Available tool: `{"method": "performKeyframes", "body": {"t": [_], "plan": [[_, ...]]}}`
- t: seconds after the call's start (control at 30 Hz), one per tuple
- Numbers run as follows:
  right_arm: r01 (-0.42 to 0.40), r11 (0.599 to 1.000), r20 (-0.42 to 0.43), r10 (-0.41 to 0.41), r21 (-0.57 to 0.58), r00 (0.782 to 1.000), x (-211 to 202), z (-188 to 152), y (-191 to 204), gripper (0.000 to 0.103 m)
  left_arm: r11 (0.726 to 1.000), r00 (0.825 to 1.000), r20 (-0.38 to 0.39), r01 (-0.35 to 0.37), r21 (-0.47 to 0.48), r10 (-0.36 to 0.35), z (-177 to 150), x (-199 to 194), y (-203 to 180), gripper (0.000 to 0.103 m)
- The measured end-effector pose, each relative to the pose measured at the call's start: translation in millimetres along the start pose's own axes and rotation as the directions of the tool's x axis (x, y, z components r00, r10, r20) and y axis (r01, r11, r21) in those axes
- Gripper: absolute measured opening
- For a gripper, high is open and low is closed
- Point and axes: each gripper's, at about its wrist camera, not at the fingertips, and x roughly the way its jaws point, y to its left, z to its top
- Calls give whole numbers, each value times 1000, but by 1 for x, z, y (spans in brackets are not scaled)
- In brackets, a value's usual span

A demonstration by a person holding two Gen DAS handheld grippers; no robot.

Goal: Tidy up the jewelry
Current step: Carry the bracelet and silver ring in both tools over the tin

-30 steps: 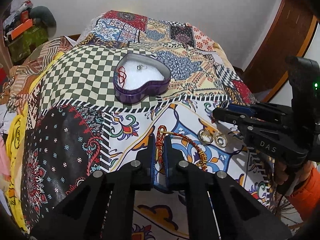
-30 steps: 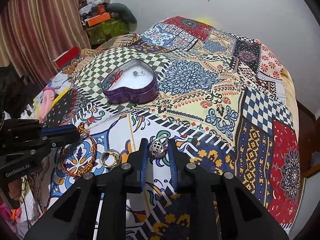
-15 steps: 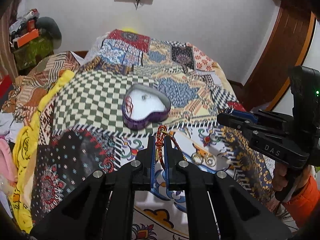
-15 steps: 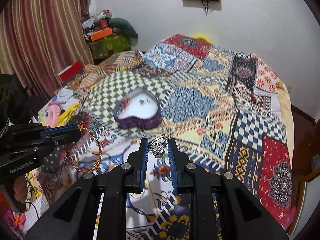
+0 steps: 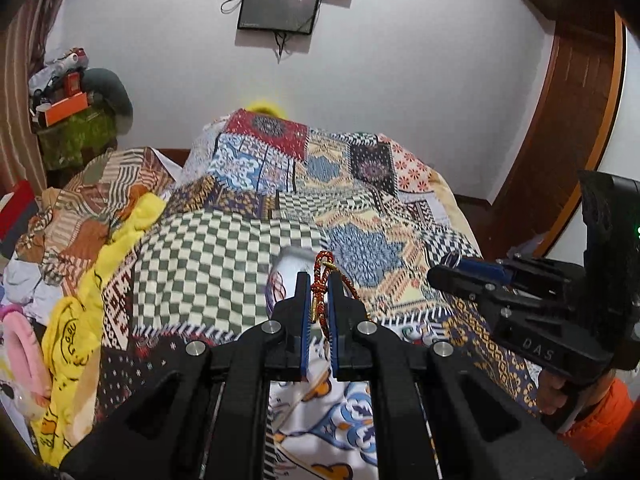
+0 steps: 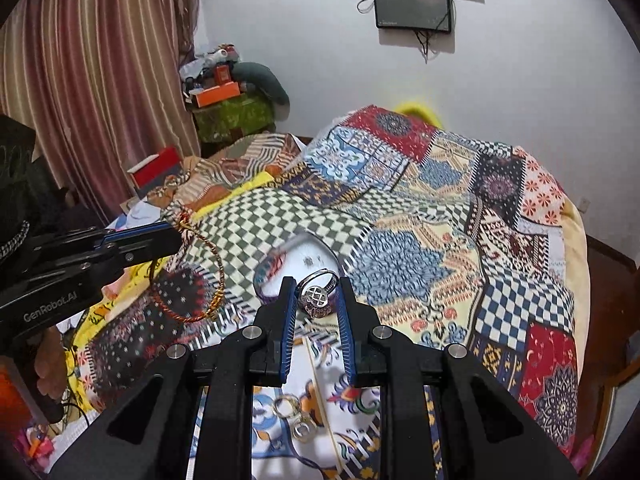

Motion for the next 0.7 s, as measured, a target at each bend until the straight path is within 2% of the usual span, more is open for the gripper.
{"method": "performKeyframes", "body": {"t": [0.3, 0.7], "plan": [[-23, 1000, 19, 23, -14, 1000, 18, 14, 4, 18, 1000, 1000, 22, -22, 1, 22, 16, 15, 10, 6], [-71, 997, -85, 72, 10, 994, 72, 22, -8, 18, 999, 999, -32, -35, -17, 35, 20, 64, 31, 6]]}}
